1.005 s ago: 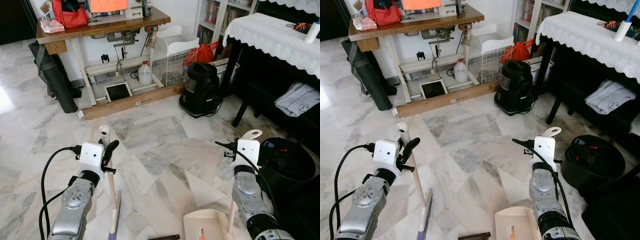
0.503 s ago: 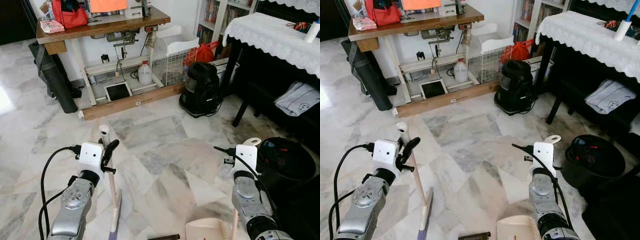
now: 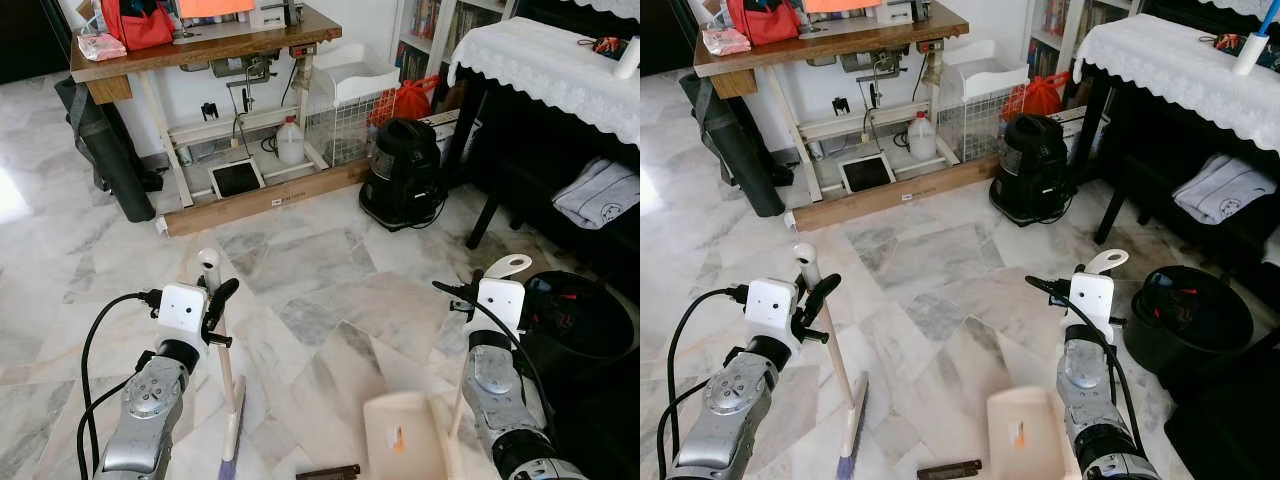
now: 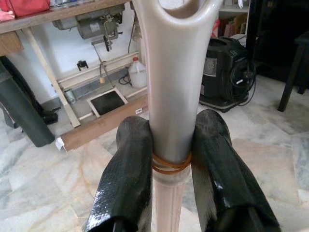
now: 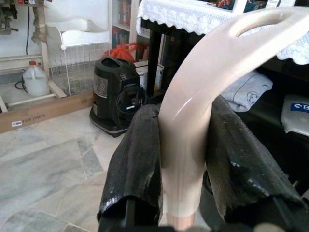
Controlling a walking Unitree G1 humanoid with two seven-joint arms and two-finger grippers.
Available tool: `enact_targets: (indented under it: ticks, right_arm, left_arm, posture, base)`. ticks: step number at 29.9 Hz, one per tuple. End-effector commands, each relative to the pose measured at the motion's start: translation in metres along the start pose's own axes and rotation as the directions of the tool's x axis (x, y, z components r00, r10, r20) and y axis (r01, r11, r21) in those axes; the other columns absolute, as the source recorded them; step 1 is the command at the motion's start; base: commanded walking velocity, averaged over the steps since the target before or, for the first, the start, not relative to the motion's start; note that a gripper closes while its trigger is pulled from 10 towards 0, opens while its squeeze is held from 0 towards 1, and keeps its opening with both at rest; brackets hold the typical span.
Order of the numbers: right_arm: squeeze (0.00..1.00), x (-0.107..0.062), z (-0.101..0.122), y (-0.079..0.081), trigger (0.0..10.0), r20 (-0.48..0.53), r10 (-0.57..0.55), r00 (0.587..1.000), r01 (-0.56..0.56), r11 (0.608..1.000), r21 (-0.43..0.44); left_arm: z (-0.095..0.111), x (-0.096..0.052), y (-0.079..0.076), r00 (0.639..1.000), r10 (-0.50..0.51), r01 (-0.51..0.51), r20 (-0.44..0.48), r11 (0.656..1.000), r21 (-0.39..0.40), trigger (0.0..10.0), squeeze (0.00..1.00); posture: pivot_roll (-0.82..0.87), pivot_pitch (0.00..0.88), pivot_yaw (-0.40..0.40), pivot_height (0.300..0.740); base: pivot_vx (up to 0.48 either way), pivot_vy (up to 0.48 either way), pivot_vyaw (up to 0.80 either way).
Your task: Sweep floor
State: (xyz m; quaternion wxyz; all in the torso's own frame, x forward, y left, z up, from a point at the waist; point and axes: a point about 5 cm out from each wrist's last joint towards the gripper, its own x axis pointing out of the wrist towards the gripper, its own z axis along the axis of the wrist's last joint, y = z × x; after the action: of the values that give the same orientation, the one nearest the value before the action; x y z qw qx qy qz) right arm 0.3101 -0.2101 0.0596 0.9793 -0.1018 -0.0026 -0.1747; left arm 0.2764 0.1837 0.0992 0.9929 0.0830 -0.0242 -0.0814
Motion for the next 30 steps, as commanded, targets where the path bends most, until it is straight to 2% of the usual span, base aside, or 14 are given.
enact_targets:
  ticks: [1, 4, 6, 16, 22, 30]
  right_arm:
    - [0.0, 0.001, -0.003, -0.002, 10.0, -0.025, -0.011, 1.0, 0.011, 1.0, -0.023]
    - [0.0, -0.001, -0.012, -0.003, 10.0, -0.084, -0.016, 0.996, 0.012, 0.998, -0.054]
    - [0.0, -0.007, -0.026, -0.003, 10.0, -0.181, -0.013, 0.983, -0.006, 0.995, -0.103]
    - [0.0, -0.019, -0.046, -0.002, 10.0, -0.307, -0.018, 0.952, -0.019, 0.993, -0.119]
    - [0.0, -0.022, -0.054, -0.002, 10.0, -0.38, -0.026, 0.925, -0.004, 0.997, -0.079]
    - [0.0, -0.031, -0.071, -0.011, 10.0, -0.52, -0.071, 0.851, 0.055, 0.997, -0.047]
  left_arm:
    - [0.011, 0.0, 0.005, 0.998, 0.013, -0.014, 0.053, 1.0, 0.011, 10.0, 0.0]
    - [0.012, 0.0, 0.005, 0.999, 0.014, -0.014, 0.053, 1.0, 0.013, 10.0, 0.0]
    - [0.011, 0.0, 0.005, 0.999, 0.012, -0.013, 0.05, 1.0, 0.015, 10.0, 0.0]
    - [0.009, -0.003, 0.005, 1.0, -0.004, 0.003, 0.031, 1.0, 0.014, 10.0, 0.0]
    - [0.007, -0.003, 0.003, 1.0, -0.025, 0.024, 0.017, 1.0, 0.009, 10.0, 0.0]
    - [0.006, -0.003, -0.001, 0.999, -0.045, 0.045, 0.004, 0.999, -0.002, 10.0, 0.0]
  posture:
    - [0.05, 0.085, 0.021, 0.74]
    - [0.06, 0.09, 0.022, 0.74]
    - [0.06, 0.094, 0.022, 0.74]
    - [0.07, 0.097, 0.025, 0.74]
    - [0.07, 0.097, 0.026, 0.74]
    - [0.06, 0.094, 0.024, 0.74]
  base:
    - [0.0, 0.0, 0.0]
    - [0.0, 0.0, 0.0]
    - [0.0, 0.0, 0.0]
    - [0.0, 0.0, 0.0]
    - [0.0, 0.0, 0.0]
    - [0.0, 0.0, 0.0]
